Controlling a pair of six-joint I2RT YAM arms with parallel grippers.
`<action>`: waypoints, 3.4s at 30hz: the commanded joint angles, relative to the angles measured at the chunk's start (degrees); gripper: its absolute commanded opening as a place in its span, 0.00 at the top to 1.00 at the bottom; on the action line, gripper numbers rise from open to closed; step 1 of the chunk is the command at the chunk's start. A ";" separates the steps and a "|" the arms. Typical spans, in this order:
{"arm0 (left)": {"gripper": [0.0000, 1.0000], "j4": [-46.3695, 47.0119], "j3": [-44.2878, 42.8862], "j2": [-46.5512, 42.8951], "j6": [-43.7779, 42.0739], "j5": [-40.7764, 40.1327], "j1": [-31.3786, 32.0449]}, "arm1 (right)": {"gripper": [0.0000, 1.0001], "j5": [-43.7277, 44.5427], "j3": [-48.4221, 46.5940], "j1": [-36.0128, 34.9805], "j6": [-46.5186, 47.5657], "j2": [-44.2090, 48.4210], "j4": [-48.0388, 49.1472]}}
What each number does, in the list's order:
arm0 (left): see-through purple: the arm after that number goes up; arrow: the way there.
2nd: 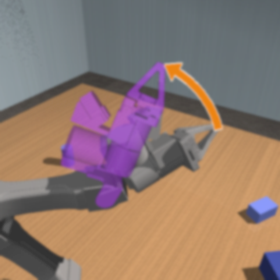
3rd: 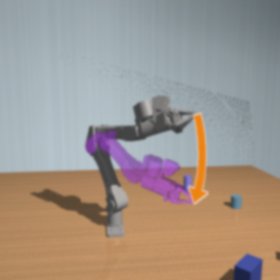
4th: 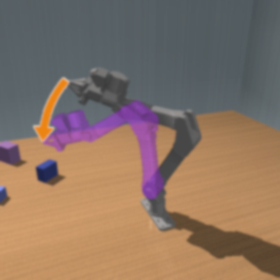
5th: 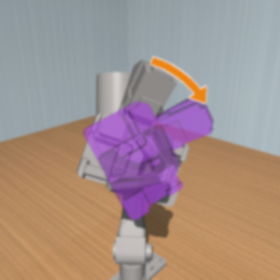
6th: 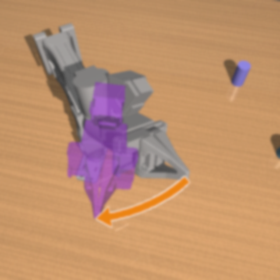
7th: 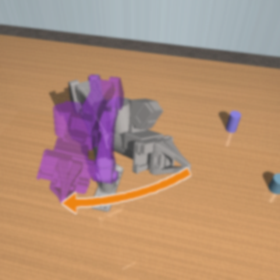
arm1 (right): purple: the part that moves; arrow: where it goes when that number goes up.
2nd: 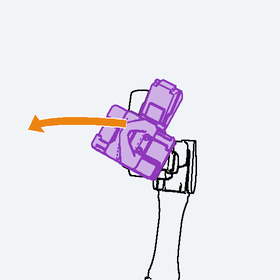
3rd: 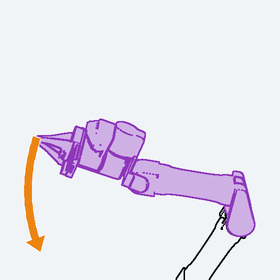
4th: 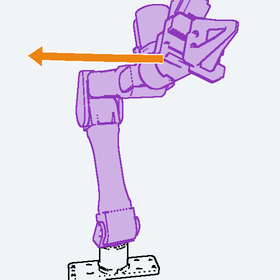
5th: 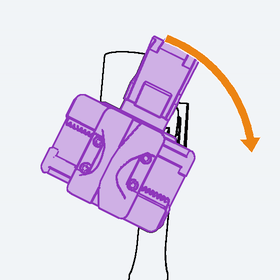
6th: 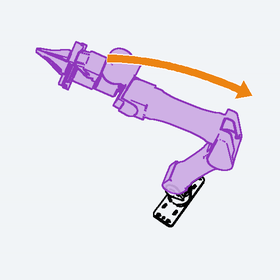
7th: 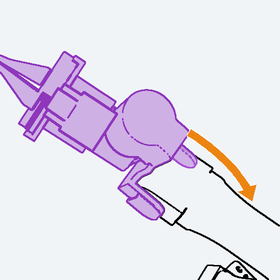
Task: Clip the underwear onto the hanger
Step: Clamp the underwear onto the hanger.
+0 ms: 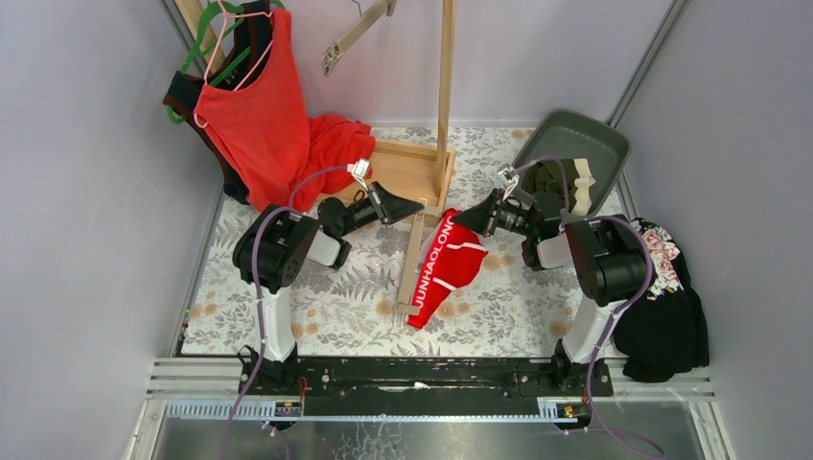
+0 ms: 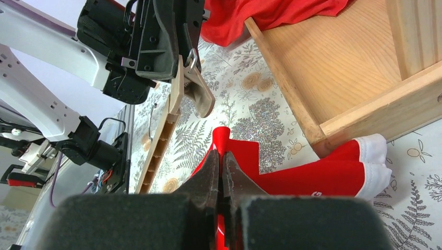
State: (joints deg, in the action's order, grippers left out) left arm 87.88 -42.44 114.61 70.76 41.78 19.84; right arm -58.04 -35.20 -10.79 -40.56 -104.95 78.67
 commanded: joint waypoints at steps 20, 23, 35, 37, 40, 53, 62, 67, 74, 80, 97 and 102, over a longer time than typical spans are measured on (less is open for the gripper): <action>1.00 4.32 -5.18 1.69 -2.12 -0.60 0.48 | 1.00 -8.05 -4.38 0.31 -12.28 -3.49 17.74; 1.00 4.32 -5.75 1.76 -2.10 -0.59 0.62 | 1.00 -8.80 -5.20 -0.04 -13.26 -4.14 18.27; 1.00 4.32 -7.41 3.40 -2.12 0.71 2.02 | 1.00 -9.45 -6.71 -0.77 -14.63 -5.09 18.27; 1.00 4.33 -7.51 3.52 -2.20 0.86 2.21 | 1.00 -9.46 -6.81 -0.73 -14.71 -5.17 18.27; 1.00 4.37 -7.47 3.63 -2.28 1.02 2.48 | 1.00 -9.41 -6.96 -0.75 -14.64 -5.32 18.27; 1.00 4.32 -4.22 2.21 -3.76 2.55 2.57 | 1.00 -8.87 -8.78 -0.54 -15.13 -6.41 18.18; 1.00 4.33 -3.44 2.28 -4.14 4.16 2.58 | 1.00 -8.67 -9.44 0.02 -15.27 -6.15 18.05; 1.00 4.32 -3.35 2.41 -3.71 5.35 2.63 | 1.00 -7.72 -9.16 0.26 -14.64 -5.48 17.73; 1.00 4.32 -3.04 2.71 -3.10 6.62 2.53 | 1.00 -4.95 -7.05 0.33 -5.42 -0.71 7.94; 1.00 4.32 -3.15 2.79 -2.48 7.49 2.58 | 1.00 -3.45 -6.66 0.39 -2.30 1.40 3.52; 1.00 3.56 -3.00 2.72 -1.86 11.77 2.49 | 1.00 -0.43 -7.20 0.40 2.16 3.16 -2.67; 1.00 3.12 -3.27 3.03 -1.68 12.66 2.51 | 1.00 -0.25 -7.44 0.41 2.15 3.46 -2.73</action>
State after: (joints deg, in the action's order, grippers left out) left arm 87.90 -46.11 117.49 68.42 48.95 22.11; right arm -62.15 -41.39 -10.83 -40.16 -104.73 73.45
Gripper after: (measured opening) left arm 0.081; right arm 0.022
